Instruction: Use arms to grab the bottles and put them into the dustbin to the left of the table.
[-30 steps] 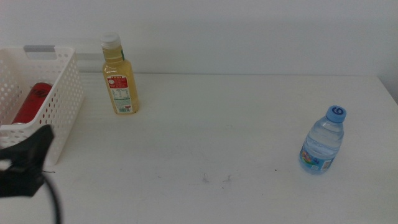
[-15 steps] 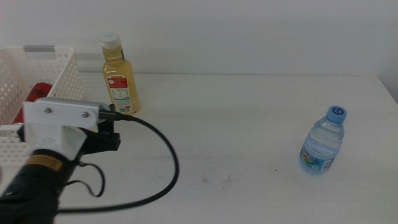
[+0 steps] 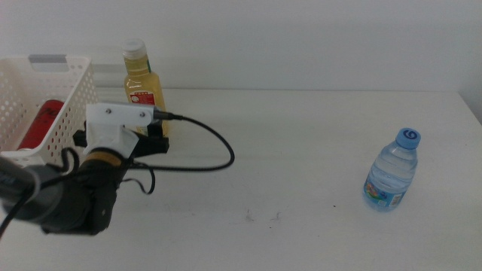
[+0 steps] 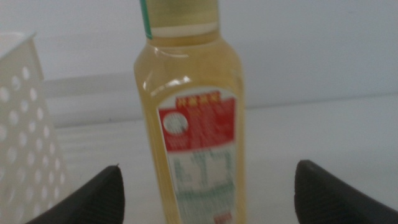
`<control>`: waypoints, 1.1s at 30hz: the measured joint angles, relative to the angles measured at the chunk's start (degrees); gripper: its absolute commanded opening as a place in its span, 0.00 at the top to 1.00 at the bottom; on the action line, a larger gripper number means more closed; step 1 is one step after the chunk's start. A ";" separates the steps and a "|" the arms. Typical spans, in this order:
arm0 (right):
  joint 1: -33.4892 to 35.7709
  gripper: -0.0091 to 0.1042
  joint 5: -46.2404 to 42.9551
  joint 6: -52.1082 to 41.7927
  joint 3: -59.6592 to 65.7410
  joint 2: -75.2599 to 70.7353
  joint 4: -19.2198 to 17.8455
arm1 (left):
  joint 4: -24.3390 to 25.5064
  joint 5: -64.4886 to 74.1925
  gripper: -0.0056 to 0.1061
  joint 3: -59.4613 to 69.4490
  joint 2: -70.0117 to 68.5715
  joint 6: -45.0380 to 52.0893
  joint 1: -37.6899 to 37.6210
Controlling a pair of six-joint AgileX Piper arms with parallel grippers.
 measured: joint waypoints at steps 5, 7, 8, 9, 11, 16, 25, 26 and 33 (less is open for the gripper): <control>0.00 0.10 0.00 0.00 0.00 0.00 0.00 | 1.50 0.54 0.11 -8.12 6.10 -0.34 2.35; 0.00 0.10 0.00 0.00 0.00 0.00 0.00 | 2.54 1.89 0.11 -11.29 8.05 -0.34 3.18; 0.00 0.10 0.00 0.00 0.00 0.00 0.00 | 3.01 2.72 0.11 -13.01 9.05 -0.34 3.67; 0.00 0.10 0.00 0.00 0.00 0.00 0.00 | 3.42 3.30 0.11 -14.30 9.78 -0.50 4.00; 0.00 0.10 0.00 0.00 0.00 0.00 0.00 | 4.35 4.30 0.11 -17.37 11.56 -0.47 4.51; 0.00 0.10 0.00 0.00 0.00 0.00 0.00 | 4.79 7.08 0.11 -24.22 15.88 -0.36 5.00; 0.00 0.10 0.00 0.00 0.00 0.00 0.00 | 5.12 10.65 0.72 -27.50 18.27 -0.36 5.23; 0.00 0.10 0.00 0.00 0.00 0.00 0.00 | 5.12 11.66 0.84 -27.09 17.53 -0.36 5.23; 0.00 0.10 0.00 0.00 0.00 0.00 0.00 | 9.10 27.91 0.97 -15.06 -0.42 -2.39 4.05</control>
